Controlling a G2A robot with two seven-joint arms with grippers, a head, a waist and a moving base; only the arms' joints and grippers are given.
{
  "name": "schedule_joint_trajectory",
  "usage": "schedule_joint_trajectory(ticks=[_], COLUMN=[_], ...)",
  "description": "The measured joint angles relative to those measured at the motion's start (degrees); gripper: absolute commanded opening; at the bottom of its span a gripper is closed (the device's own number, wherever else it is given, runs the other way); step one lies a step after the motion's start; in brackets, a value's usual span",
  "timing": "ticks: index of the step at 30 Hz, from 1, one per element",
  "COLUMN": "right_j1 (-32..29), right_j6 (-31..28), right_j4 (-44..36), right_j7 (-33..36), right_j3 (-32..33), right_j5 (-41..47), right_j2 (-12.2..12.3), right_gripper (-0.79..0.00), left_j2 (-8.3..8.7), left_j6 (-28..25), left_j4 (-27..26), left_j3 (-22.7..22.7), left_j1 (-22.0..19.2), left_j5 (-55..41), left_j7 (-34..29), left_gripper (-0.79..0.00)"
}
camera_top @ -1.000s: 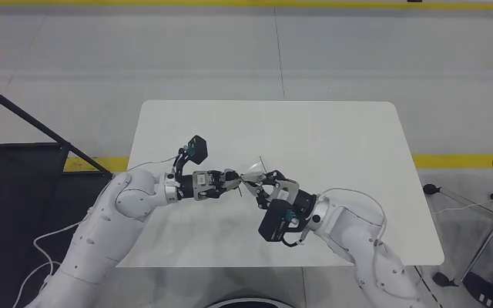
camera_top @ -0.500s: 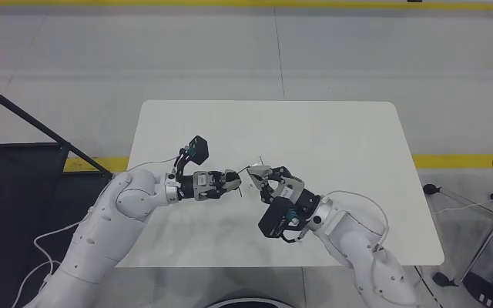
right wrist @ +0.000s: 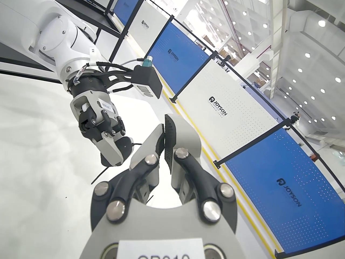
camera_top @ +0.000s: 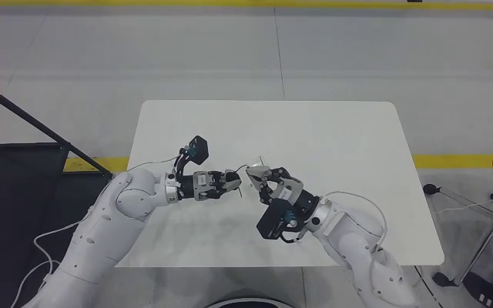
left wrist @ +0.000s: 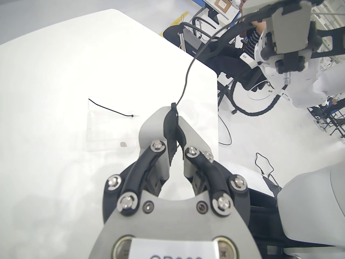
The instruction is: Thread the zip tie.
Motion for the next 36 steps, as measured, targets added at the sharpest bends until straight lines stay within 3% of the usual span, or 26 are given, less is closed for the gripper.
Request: schedule_joint_trajectory(ticks=[23, 36], right_j1=[2.92, 3.83], right_j6=[-12.96, -17.14], right_j4=[1.25, 1.72], right_j7=[-1.85, -1.66], right_j3=[-1.13, -1.24], right_j5=[3.05, 4.62], right_j2=[0.7, 1.21], right_gripper=[-0.785, -0.785], left_j2=[0.33, 0.52], left_j6=[0.25, 0.19], left_j4=[0.01, -0.15], left_j3=[0.52, 0.75], left_j1=[-0.42, -0.42], left_j5=[-0.19, -0.21], left_j7=[0.19, 0.4], left_gripper=[-0.785, -0.785])
